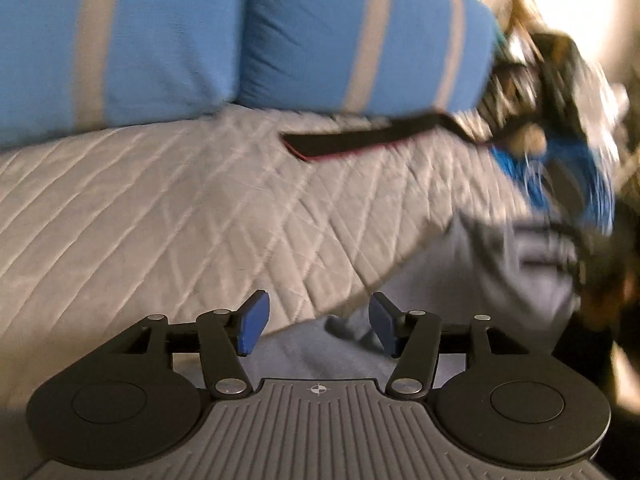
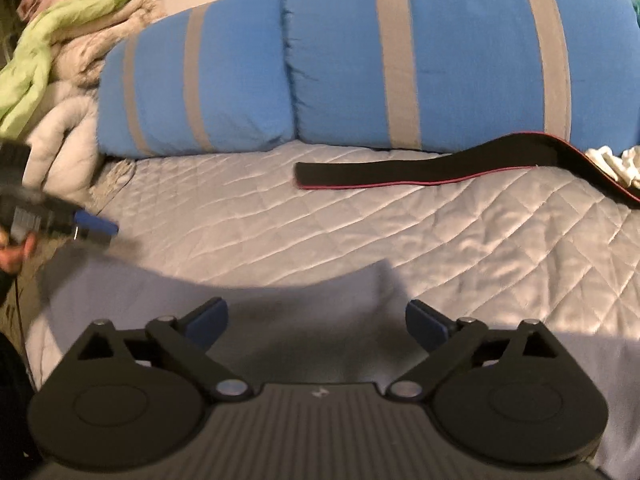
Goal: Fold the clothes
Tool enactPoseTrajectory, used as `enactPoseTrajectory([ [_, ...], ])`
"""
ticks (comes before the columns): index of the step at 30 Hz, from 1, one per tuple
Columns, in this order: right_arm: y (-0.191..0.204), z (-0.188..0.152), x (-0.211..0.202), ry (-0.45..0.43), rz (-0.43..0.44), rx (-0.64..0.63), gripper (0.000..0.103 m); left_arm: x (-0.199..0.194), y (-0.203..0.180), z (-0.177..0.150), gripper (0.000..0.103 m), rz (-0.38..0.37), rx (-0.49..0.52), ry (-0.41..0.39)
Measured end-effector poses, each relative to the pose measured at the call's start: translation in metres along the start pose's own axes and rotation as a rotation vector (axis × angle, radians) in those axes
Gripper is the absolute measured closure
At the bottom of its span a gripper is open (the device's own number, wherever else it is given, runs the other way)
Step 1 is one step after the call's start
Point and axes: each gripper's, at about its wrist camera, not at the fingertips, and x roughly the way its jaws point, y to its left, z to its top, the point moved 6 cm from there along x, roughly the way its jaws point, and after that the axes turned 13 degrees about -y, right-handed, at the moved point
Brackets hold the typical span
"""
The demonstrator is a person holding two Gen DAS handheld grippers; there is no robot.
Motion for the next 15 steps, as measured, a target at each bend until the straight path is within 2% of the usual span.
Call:
enactPoseTrajectory([
  [4, 0.034, -0.021, -0.014, -0.008, 0.021, -0.007, 0.000, -0.047, 0.024, 0.005, 0.049, 0.103, -0.126, -0.080],
  [7, 0.049, -0.038, -0.017, -0.014, 0.099, 0.077, 0.000, -0.084, 0.043, -0.002, 0.049, 0.163, -0.176, -0.119],
  [10, 0.050, -0.052, -0.018, -0.024, 0.158, 0.196, 0.000, -0.117, 0.067, -0.017, 0.049, 0.259, -0.227, -0.140],
  [12, 0.044, -0.061, -0.015, -0.019, 0.166, 0.270, 0.000, -0.136, 0.085, -0.033, 0.049, 0.310, -0.312, -0.165],
  [15, 0.037, -0.070, -0.012, -0.005, 0.142, 0.316, 0.000, -0.151, 0.109, -0.058, 0.049, 0.334, -0.500, -0.197],
])
